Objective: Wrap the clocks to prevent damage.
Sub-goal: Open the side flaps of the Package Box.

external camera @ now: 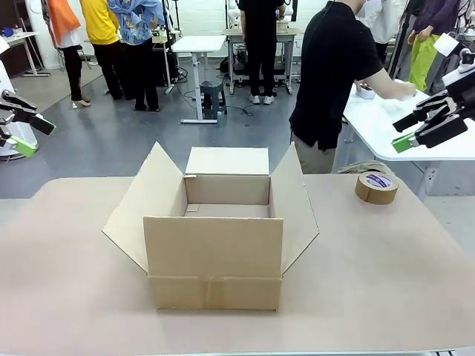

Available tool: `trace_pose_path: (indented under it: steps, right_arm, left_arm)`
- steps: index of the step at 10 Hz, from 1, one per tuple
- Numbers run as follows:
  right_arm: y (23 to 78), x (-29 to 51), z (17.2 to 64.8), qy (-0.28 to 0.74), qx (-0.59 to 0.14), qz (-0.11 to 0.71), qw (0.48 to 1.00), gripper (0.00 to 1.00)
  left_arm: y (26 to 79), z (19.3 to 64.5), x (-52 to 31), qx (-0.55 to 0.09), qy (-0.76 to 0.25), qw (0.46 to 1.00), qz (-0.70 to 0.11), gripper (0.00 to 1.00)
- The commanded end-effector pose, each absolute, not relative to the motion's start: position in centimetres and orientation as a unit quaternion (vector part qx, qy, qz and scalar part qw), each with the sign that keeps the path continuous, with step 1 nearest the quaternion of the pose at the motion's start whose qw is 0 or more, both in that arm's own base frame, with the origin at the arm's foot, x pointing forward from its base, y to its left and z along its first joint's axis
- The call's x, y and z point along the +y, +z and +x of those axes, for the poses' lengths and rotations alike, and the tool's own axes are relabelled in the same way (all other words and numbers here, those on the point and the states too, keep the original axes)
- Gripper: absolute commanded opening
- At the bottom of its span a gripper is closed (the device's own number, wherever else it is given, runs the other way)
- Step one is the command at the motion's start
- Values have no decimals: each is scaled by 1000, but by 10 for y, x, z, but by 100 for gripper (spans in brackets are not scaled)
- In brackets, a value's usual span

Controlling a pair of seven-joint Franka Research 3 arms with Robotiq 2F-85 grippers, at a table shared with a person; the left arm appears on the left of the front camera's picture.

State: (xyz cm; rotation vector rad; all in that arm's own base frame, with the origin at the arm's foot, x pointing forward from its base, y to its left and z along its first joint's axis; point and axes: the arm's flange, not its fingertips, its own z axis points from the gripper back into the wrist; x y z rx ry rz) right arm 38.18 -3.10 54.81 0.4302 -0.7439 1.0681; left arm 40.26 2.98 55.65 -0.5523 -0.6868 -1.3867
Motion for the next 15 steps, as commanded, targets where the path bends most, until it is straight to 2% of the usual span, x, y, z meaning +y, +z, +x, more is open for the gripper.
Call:
trace_pose_path:
  steps: [1, 6, 7, 8, 9, 10, 12, 13, 14, 15]
  right_arm:
    - [548, -27, 383, 504, -344, 211, 763, 100]
    - [548, -27, 383, 504, -344, 211, 763, 100]
    - [548, -27, 380, 500, -337, 201, 772, 98]
    - [550, -28, 379, 509, -338, 209, 764, 41]
    - [549, -27, 379, 509, -338, 209, 763, 39]
    - [549, -27, 379, 510, -337, 210, 763, 0]
    - [550, -26, 379, 521, -340, 212, 754, 0]
    - [551, -26, 378, 521, -341, 213, 753, 12]
    - [550, -28, 379, 519, -341, 216, 754, 2]
    - [549, -29, 379, 518, -342, 219, 752, 0]
  left_arm:
    - [555, 406, 32, -308, -617, 679, -251, 100]
    - [555, 406, 32, -308, -617, 679, -251, 100]
    - [554, 404, 32, -299, -616, 686, -246, 97]
    - [555, 399, 33, -308, -609, 690, -241, 41]
    - [558, 398, 36, -315, -611, 685, -241, 39]
    - [559, 400, 37, -314, -612, 684, -243, 0]
    - [561, 397, 34, -332, -622, 665, -247, 0]
    - [560, 396, 33, -337, -627, 658, -247, 20]
    - [560, 395, 32, -342, -625, 655, -250, 10]
    - [560, 396, 31, -344, -629, 650, -252, 0]
